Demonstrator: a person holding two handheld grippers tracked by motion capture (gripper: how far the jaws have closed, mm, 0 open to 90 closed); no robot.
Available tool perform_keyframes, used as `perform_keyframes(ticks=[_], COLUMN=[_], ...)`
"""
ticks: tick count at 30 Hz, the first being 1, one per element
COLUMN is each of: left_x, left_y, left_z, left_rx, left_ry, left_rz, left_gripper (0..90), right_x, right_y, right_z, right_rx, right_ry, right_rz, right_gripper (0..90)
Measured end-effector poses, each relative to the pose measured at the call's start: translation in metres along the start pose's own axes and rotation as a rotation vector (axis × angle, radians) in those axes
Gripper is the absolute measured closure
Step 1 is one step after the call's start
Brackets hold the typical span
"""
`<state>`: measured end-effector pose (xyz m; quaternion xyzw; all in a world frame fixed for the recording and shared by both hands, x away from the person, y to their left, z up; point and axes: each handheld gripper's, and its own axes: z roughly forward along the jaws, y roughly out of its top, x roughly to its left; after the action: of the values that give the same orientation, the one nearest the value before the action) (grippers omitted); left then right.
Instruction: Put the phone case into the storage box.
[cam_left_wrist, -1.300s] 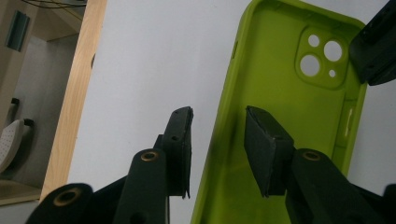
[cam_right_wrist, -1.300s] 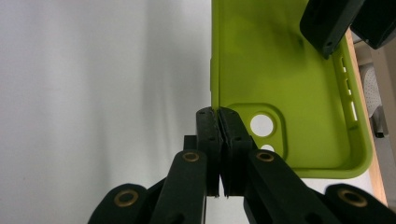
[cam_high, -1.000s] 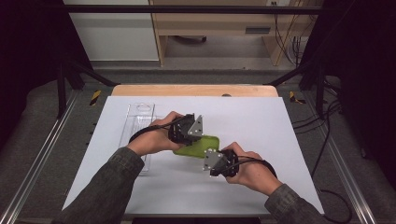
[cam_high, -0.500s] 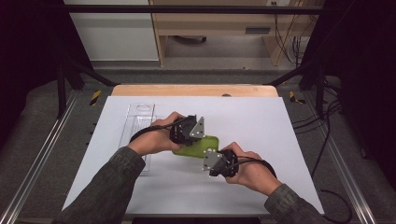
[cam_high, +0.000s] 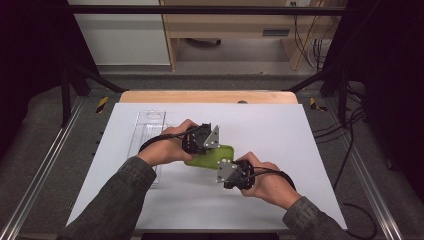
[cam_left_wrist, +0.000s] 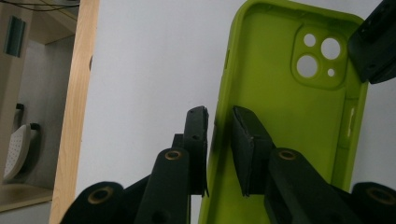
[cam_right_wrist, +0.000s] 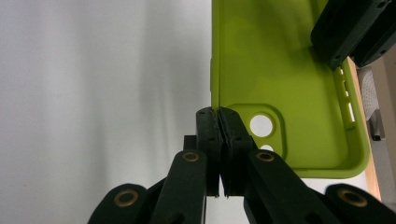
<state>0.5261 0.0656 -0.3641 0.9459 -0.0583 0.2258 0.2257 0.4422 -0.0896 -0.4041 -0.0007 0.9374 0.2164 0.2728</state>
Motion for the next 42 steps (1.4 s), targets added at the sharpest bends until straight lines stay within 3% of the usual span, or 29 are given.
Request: perform_keyframes(ticks=[13, 32, 42], left_x=[0.0007, -0.0019, -0.0036], left_y=[-0.0016, -0.0013, 0.0003], left_z=[0.0010, 0.0011, -0.0005], left_rx=[0.006, 0.017, 0.022], left_ry=[-0.008, 0.006, 0.017], left_rz=[0.005, 0.046, 0.062], left_gripper=[82.0, 86.5, 87.1], right_x=[0.0002, 0.0002, -0.0017], right_y=[0.0024, 0.0023, 0.0003], right_z=[0.0002, -0.0001, 0.0012], right_rx=[0.002, 0.004, 0.007], right_ry=[0.002, 0.008, 0.027], right_rz=[-0.008, -0.013, 0.010], right_gripper=[87.9, 87.8, 87.6])
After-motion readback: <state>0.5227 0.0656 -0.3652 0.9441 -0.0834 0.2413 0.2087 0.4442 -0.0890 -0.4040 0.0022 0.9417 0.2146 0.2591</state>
